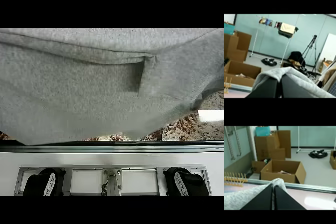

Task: Fold the clothes and pants, and hang the long-sleeved shirts on hangers.

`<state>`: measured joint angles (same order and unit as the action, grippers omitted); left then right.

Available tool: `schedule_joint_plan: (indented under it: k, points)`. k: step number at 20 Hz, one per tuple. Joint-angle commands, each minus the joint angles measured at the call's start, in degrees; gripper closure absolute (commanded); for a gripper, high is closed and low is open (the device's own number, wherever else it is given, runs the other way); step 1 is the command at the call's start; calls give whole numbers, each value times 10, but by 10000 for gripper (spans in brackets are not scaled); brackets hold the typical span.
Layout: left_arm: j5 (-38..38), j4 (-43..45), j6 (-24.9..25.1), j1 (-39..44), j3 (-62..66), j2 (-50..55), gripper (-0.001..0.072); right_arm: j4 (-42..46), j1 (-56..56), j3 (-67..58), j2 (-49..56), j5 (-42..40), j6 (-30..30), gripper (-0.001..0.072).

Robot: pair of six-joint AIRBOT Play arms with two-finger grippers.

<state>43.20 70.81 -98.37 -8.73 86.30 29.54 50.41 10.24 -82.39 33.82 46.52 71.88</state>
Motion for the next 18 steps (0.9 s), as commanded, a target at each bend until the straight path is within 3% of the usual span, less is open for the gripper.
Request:
schedule_joint_plan:
  k: [1,7,9,11,14,18]
  points:
    - [24,-1,0,0,1,59,701,0,0,-1,34,-3,54,699]
    - [131,-4,0,0,1,314,701,23,0,-1,255,116,102,698]
    - [142,-5,0,5,1,414,700,53,0,-1,345,120,109,698]
    - [122,-16,0,17,1,505,701,60,0,-1,425,76,105,699]
    - [33,-62,0,33,1,591,701,59,0,-2,504,-2,98,698]
    - [-20,-74,0,40,1,648,701,62,0,-1,548,-21,96,699]
